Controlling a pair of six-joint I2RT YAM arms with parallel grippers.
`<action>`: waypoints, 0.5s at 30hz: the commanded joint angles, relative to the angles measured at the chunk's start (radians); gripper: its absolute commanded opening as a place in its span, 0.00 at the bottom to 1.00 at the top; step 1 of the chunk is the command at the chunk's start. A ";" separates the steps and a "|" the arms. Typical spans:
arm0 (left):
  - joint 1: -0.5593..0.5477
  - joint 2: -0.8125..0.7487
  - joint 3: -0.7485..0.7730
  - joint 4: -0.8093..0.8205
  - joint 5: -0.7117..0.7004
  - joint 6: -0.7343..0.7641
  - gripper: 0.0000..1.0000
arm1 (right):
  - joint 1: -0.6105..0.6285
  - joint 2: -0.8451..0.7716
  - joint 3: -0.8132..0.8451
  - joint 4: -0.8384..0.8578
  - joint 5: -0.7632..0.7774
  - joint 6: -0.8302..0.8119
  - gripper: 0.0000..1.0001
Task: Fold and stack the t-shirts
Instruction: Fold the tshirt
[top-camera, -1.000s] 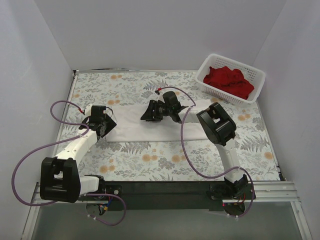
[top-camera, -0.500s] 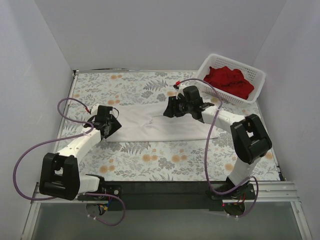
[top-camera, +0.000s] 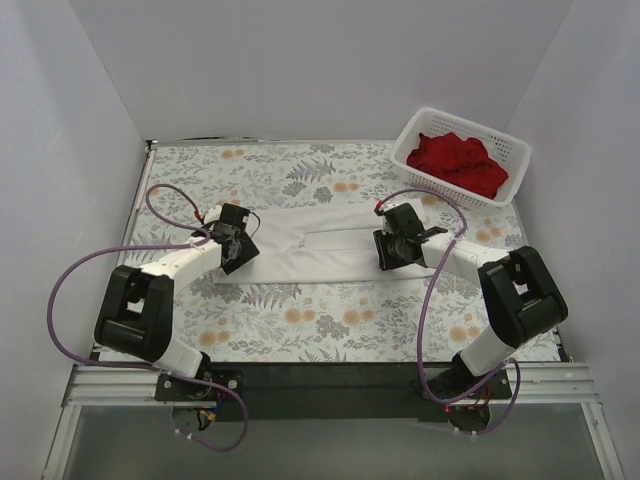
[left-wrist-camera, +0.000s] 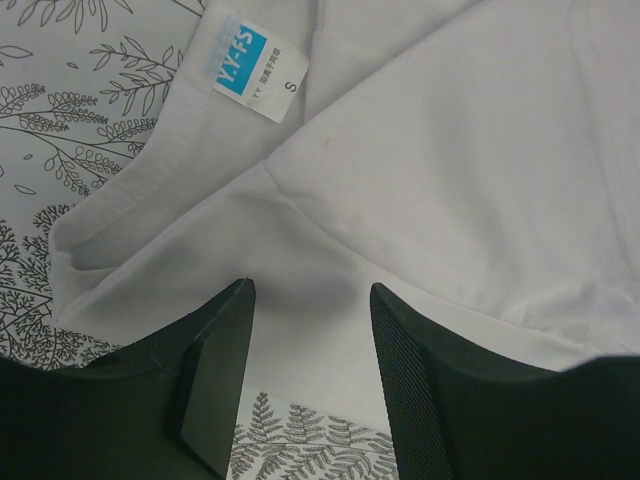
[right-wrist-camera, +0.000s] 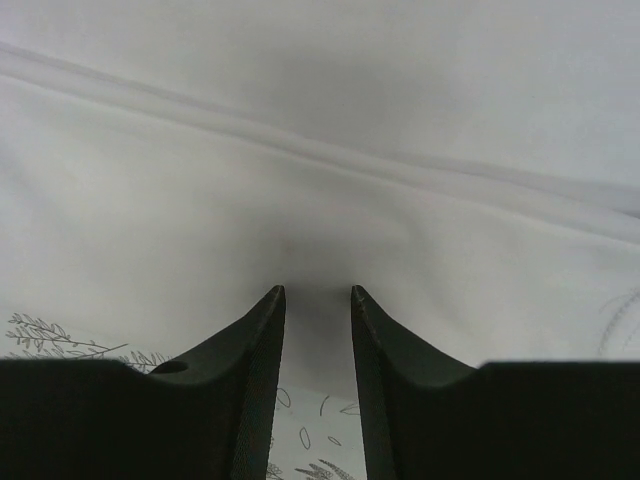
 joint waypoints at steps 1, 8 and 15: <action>-0.004 0.055 0.042 -0.021 -0.044 -0.021 0.48 | -0.002 -0.009 0.002 -0.046 0.062 -0.022 0.39; -0.001 0.250 0.172 -0.050 -0.127 0.018 0.47 | 0.017 0.005 -0.050 -0.143 -0.051 0.000 0.36; 0.008 0.514 0.449 -0.070 -0.197 0.142 0.47 | 0.255 -0.107 -0.092 -0.259 -0.153 0.147 0.38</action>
